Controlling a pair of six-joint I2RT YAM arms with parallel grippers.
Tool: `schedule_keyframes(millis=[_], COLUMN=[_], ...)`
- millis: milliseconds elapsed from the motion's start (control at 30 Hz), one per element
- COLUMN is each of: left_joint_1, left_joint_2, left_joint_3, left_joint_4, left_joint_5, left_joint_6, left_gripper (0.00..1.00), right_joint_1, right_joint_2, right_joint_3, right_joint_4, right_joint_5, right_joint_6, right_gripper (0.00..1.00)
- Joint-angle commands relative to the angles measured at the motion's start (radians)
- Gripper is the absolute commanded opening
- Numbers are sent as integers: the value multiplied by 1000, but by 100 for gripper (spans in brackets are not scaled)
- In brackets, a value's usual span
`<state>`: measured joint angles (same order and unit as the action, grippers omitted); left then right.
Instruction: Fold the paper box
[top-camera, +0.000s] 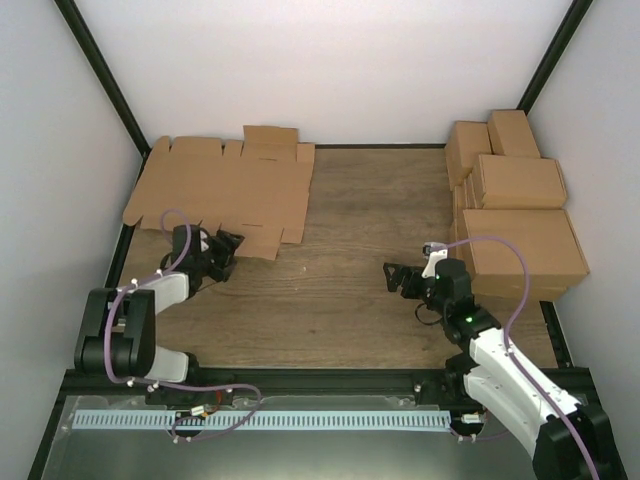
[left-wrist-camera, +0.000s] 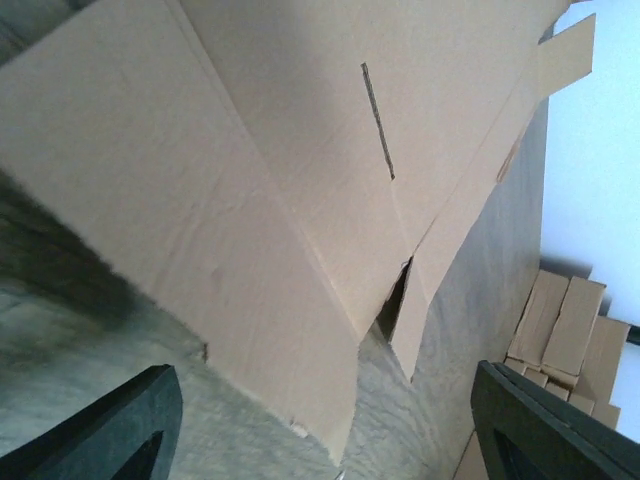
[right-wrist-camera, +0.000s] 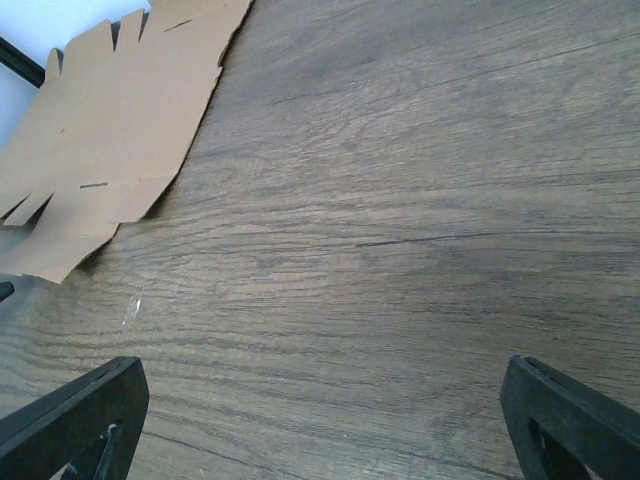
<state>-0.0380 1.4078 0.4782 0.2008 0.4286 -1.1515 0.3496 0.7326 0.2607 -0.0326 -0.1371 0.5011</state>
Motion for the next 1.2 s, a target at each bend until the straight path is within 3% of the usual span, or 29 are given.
schedule_keyframes(millis=[0, 100, 233, 300, 467, 767, 1033, 1167], left_joint_1=[1, 1, 2, 0, -2, -23, -36, -39], left_joint_2=[84, 150, 168, 152, 14, -402, -754, -884], left_joint_3=[54, 65, 84, 95, 55, -72, -165, -184], left_joint_4=[48, 90, 82, 48, -53, -289, -409, -501], left_joint_5=[5, 11, 4, 7, 25, 67, 95, 81], left_joint_6=[-60, -82, -83, -71, -66, -110, -254, -292], left_gripper=[76, 61, 16, 4, 4, 4, 8, 8], right_joint_1=[6, 7, 6, 6, 7, 13, 70, 148], right_joint_2=[-21, -36, -41, -35, 36, 373, 560, 637], right_joint_3=[0, -5, -7, -4, 32, 243, 320, 380], right_joint_4=[20, 20, 21, 20, 27, 70, 194, 218], right_joint_5=[0, 1, 1, 1, -32, -359, -445, -405], right_joint_6=[-15, -15, -15, -13, 31, 188, 325, 370], right_gripper=[100, 100, 100, 100, 100, 92, 89, 89])
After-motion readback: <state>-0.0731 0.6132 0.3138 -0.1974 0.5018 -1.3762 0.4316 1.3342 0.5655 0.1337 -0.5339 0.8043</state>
